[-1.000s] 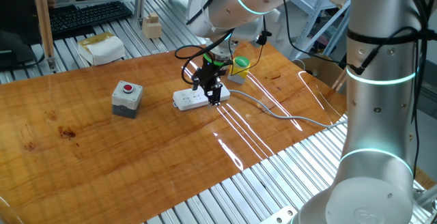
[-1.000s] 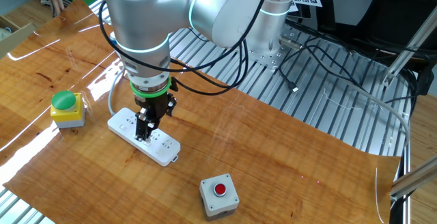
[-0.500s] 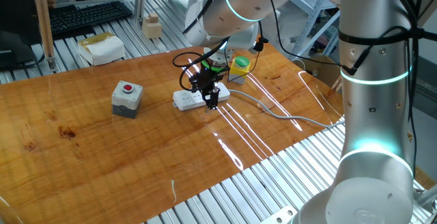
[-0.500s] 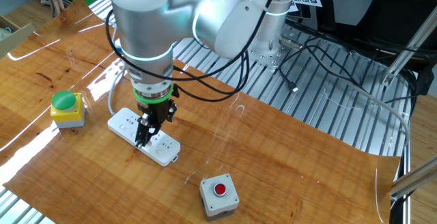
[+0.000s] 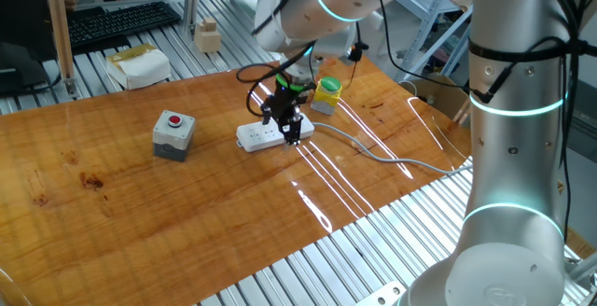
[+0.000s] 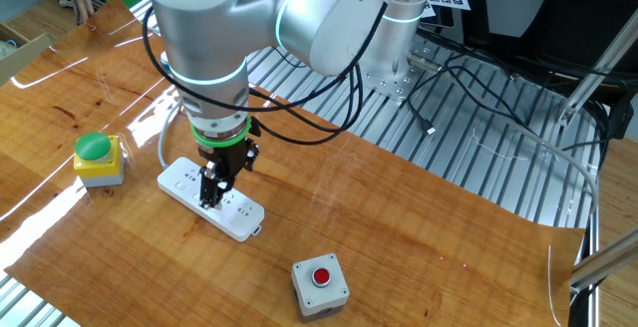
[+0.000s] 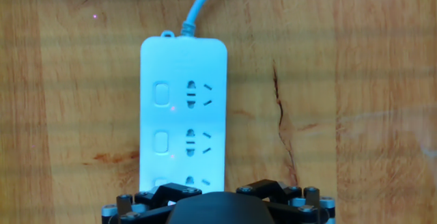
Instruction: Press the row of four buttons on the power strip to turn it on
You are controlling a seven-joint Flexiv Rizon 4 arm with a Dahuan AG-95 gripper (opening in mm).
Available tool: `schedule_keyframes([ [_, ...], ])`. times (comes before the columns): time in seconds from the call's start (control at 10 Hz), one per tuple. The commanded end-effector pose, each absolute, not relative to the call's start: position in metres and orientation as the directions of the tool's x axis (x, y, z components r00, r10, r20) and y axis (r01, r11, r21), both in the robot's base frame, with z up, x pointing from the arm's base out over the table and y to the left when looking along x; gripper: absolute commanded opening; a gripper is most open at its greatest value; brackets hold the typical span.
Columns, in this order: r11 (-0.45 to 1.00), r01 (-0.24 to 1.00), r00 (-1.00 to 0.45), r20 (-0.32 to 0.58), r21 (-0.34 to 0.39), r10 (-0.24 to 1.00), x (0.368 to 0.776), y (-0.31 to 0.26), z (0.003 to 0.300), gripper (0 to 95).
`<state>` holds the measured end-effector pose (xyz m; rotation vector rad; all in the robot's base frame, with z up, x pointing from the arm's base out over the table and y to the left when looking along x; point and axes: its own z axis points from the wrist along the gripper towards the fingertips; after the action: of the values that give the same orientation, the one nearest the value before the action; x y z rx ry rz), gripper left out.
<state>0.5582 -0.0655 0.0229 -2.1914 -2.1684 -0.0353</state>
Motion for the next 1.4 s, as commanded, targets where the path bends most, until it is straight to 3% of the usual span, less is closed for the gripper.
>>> schedule_keyframes([
  [0.1, -0.018, 1.000, 0.020, 0.062, -0.020, 0.998, 0.555, -0.060, 0.027, 95.0],
  [1.4, -0.017, 1.000, 0.016, 0.063, 0.020, 0.998, 0.553, -0.032, 0.024, 95.0],
])
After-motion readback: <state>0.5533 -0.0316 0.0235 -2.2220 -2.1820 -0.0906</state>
